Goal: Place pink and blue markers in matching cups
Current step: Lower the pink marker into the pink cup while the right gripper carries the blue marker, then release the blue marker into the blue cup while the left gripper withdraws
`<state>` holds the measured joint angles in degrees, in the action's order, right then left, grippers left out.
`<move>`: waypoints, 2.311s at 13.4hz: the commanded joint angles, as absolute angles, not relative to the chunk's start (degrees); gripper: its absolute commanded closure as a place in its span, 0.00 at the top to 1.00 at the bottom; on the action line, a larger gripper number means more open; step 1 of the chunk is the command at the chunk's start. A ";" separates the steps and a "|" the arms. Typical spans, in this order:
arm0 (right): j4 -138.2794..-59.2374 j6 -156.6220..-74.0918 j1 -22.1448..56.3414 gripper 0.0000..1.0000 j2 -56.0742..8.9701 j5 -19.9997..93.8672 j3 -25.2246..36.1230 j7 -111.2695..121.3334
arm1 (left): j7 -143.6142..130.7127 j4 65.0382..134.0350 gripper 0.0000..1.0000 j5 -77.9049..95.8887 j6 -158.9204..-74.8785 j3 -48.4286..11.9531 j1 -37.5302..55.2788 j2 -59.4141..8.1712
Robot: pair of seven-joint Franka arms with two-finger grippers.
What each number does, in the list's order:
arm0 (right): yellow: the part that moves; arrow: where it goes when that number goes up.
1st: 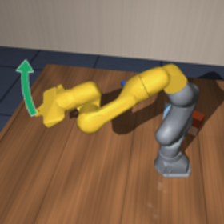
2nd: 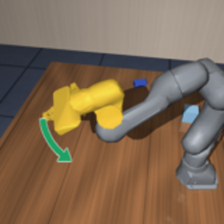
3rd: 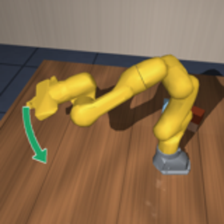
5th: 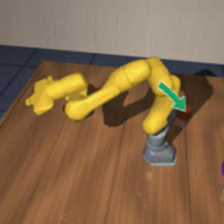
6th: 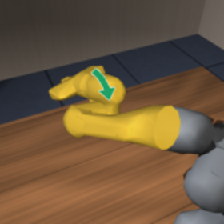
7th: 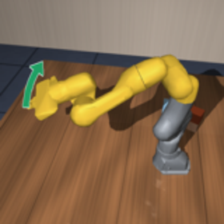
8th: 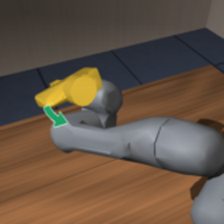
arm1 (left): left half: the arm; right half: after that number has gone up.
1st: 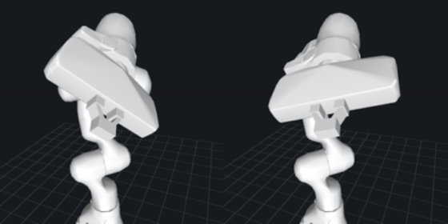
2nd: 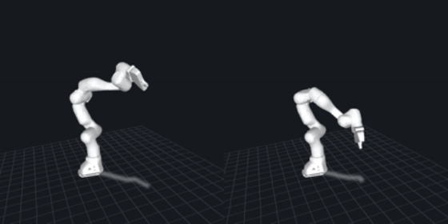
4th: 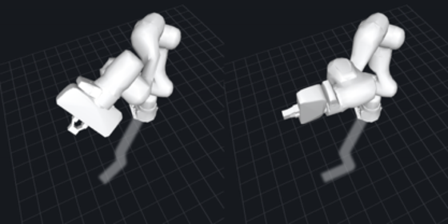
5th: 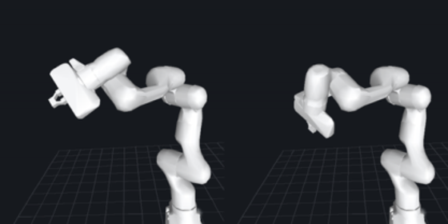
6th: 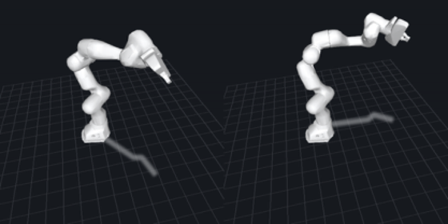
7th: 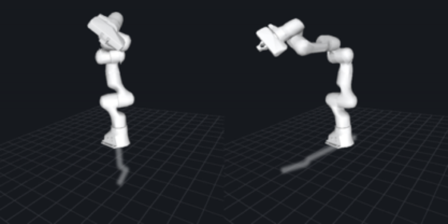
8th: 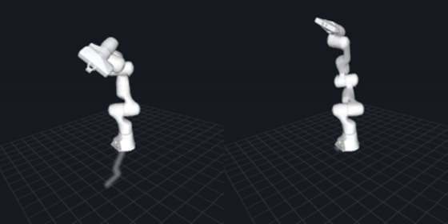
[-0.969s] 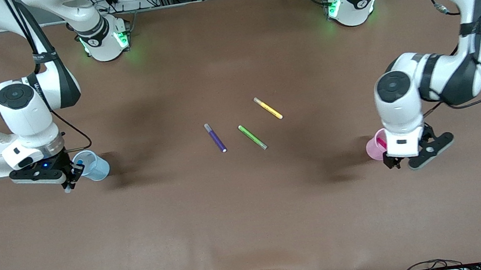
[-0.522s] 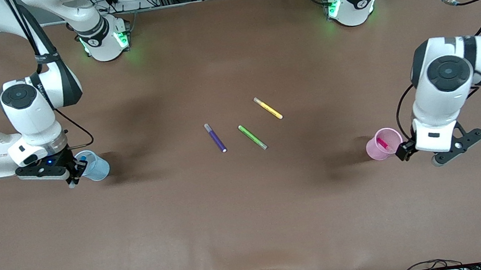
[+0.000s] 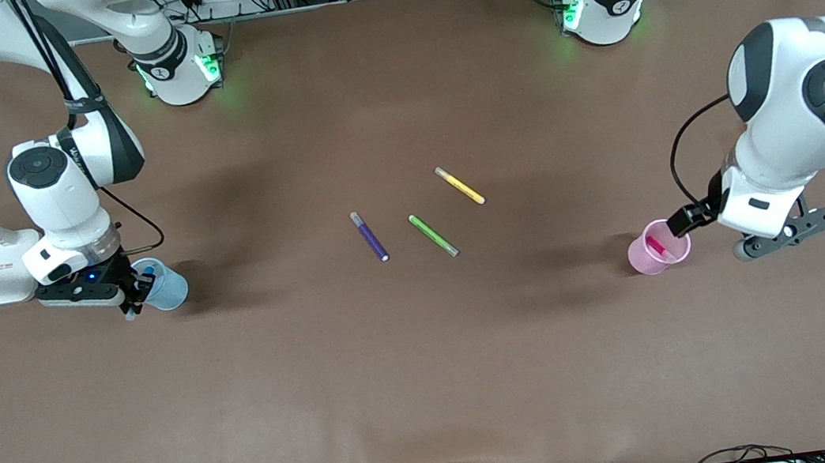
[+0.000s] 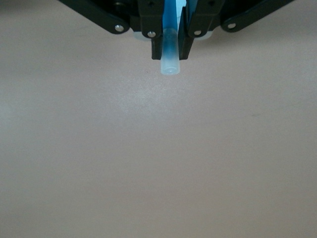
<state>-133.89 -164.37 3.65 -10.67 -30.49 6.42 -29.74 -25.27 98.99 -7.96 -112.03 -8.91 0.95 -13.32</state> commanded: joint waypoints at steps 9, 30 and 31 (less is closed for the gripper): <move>-134.74 -165.59 2.29 0.23 -10.90 -31.73 5.71 -30.32 | -19.25 87.89 1.00 -3.25 -90.10 -10.37 1.14 -6.87; -101.81 -119.66 6.16 1.00 -13.97 -2.57 5.27 -22.08 | -10.55 89.65 1.00 -1.32 -85.25 -6.69 -0.62 3.26; -97.95 -115.27 5.80 1.00 -14.76 -0.81 5.27 -20.58 | -10.55 89.47 1.00 -1.41 -85.43 -5.03 1.30 3.25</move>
